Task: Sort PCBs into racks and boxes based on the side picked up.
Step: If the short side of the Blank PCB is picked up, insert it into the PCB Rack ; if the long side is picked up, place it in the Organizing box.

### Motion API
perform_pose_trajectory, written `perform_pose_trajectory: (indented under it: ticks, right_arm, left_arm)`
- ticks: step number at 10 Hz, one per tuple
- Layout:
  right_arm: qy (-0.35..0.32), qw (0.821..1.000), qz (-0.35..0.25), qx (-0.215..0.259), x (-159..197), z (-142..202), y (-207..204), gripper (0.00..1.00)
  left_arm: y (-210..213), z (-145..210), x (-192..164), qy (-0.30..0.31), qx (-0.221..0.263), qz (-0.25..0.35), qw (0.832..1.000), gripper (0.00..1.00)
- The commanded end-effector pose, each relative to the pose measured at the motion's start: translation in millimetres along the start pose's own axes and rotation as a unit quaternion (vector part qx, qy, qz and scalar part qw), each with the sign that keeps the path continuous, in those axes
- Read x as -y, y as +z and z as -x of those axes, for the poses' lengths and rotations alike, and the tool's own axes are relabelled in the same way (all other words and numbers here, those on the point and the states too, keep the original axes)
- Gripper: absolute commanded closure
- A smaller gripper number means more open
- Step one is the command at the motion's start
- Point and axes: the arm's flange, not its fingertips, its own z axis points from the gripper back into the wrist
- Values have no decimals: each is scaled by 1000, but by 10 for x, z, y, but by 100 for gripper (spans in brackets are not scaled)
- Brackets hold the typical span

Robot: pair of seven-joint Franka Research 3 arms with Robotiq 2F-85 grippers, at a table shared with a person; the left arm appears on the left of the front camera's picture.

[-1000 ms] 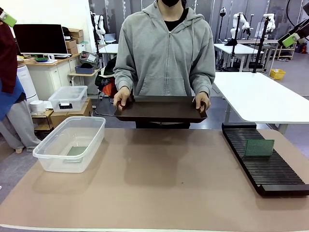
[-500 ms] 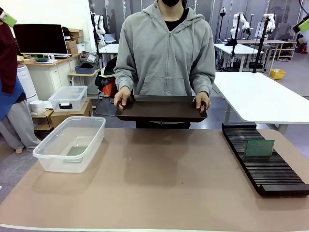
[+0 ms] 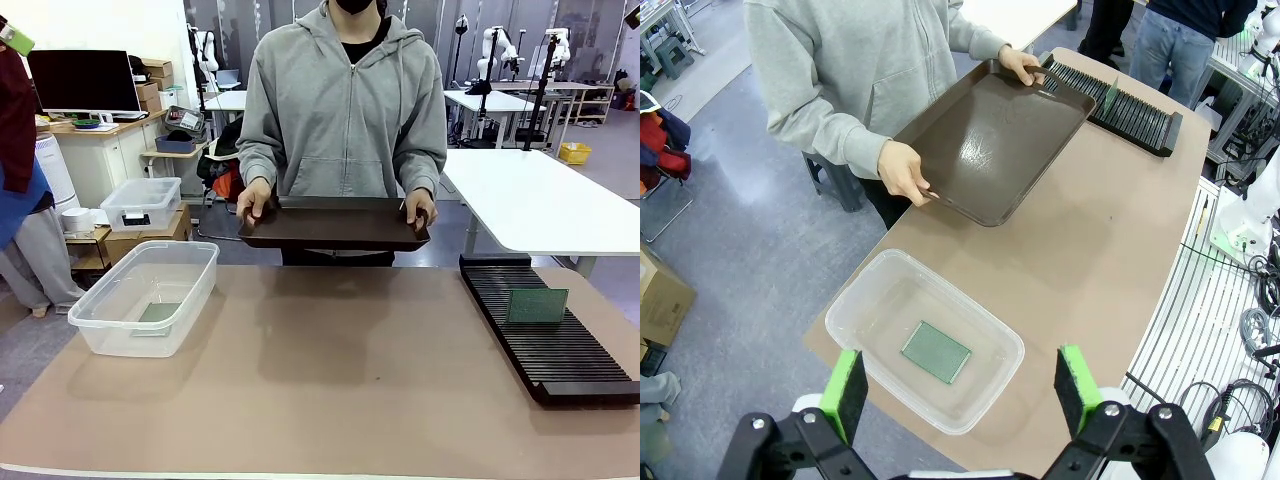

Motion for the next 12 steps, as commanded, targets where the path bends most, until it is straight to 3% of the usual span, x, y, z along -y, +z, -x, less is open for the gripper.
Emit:
perform_pose_trajectory:
  ticks: [1,5,12]
  right_arm:
    - [-34,999,27,-14,-26,-29,6,0]
    - [-34,997,71,28,-125,25,128,0]
    - [-29,997,72,27,-83,12,212,0]
  left_arm:
    - [-1,16,30,-1,1,3,1000,0]
    - [-1,16,30,-1,1,3,1000,0]
    - [-1,16,30,-1,1,3,1000,0]
